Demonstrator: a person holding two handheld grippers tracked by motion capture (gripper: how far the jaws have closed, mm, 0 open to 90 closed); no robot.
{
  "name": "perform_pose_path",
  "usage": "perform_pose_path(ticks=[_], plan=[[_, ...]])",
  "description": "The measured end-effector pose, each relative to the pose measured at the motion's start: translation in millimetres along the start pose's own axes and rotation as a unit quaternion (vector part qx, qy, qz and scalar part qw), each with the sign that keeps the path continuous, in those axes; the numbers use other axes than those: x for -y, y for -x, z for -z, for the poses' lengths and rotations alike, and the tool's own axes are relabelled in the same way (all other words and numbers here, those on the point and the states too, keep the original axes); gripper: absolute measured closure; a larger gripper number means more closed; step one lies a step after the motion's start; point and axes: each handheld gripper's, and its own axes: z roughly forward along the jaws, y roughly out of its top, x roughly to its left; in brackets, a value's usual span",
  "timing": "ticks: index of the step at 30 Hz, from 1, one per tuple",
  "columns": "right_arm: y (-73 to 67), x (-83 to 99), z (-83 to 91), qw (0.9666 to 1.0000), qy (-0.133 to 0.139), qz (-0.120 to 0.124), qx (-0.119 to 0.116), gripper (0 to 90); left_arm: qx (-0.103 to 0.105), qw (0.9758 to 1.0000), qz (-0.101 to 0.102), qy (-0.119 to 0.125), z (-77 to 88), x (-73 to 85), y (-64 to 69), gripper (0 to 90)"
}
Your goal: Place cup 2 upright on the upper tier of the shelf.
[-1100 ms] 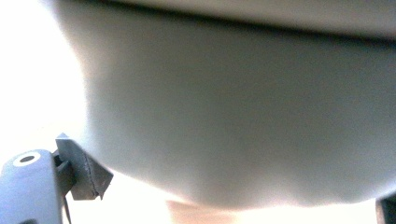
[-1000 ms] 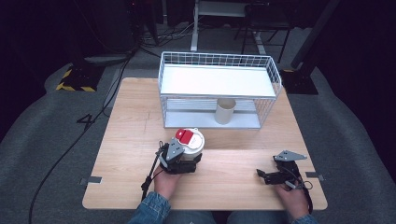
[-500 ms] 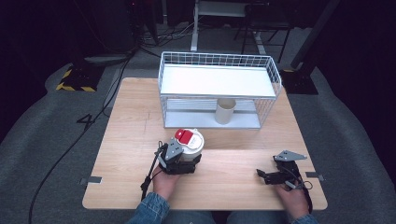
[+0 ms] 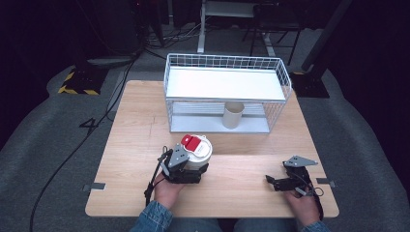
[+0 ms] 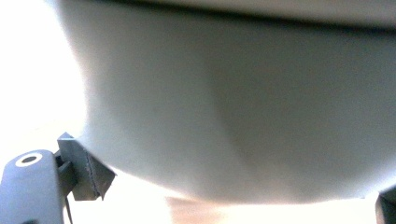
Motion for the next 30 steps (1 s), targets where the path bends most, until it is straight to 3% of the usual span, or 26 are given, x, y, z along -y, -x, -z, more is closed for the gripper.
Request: perform_pose_path(ticks=[10,30], plan=[[0.1,0.0,0.1,1.0,0.0,0.0,-0.001,4.6,0.01,0.9998,-0.015,0.004,13.0,-9.1,8.4,13.8],[-0.9,-1.0,-1.0,1.0,-0.001,-0.003,0.004,4.6,0.036,0.9992,-0.003,0.019,35.6,-35.3,13.1,13.8]])
